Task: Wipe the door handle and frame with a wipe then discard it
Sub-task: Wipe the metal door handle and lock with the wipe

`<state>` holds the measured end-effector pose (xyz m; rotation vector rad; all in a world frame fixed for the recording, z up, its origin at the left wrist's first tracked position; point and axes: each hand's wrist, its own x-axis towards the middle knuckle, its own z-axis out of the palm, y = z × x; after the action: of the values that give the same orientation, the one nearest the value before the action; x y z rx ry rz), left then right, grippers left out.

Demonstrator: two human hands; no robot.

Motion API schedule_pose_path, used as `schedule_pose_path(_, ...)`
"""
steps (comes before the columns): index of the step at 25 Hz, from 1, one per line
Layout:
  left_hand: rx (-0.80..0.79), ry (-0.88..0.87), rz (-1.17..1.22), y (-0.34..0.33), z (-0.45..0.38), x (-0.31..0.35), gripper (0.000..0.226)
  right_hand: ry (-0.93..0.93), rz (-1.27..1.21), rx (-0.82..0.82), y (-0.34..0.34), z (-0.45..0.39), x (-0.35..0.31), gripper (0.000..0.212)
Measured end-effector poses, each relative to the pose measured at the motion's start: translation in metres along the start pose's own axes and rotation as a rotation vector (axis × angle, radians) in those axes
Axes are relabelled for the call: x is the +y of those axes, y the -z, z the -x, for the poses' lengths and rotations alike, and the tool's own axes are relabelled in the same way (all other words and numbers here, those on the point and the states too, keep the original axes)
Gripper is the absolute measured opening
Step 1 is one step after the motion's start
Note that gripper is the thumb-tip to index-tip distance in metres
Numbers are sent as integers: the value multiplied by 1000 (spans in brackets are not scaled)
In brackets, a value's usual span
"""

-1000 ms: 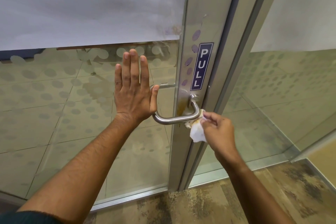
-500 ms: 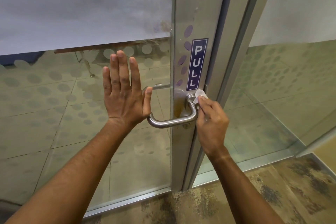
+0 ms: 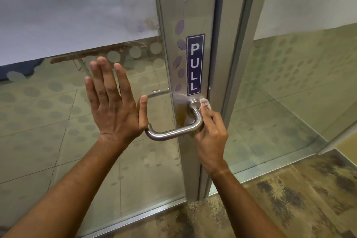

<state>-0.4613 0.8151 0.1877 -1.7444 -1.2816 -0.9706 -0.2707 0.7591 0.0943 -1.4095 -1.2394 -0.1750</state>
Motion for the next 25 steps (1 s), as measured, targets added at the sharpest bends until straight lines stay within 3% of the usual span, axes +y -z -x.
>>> schedule_pose_path(5, 11, -2, -8, -3, 1, 0, 80, -217, -77, -210, 0, 28, 9, 29)
schedule_pose_path(8, 13, -15, -24, -4, 0, 0, 80, -394, -191, -181, 2, 27, 5, 21)
schedule_pose_path(13, -9, -14, -38, -3, 1, 0, 82, -215, -33, -100, 1, 13, -8, 38)
schedule_pose_path(17, -26, -13, -49, -2, 1, -1, 84, -278, -50, -144, 1, 16, -2, 19)
schedule_pose_path(25, -15, -12, -60, -4, 0, -2, 83, -292, -57, -25, 19, 33, 9, 38)
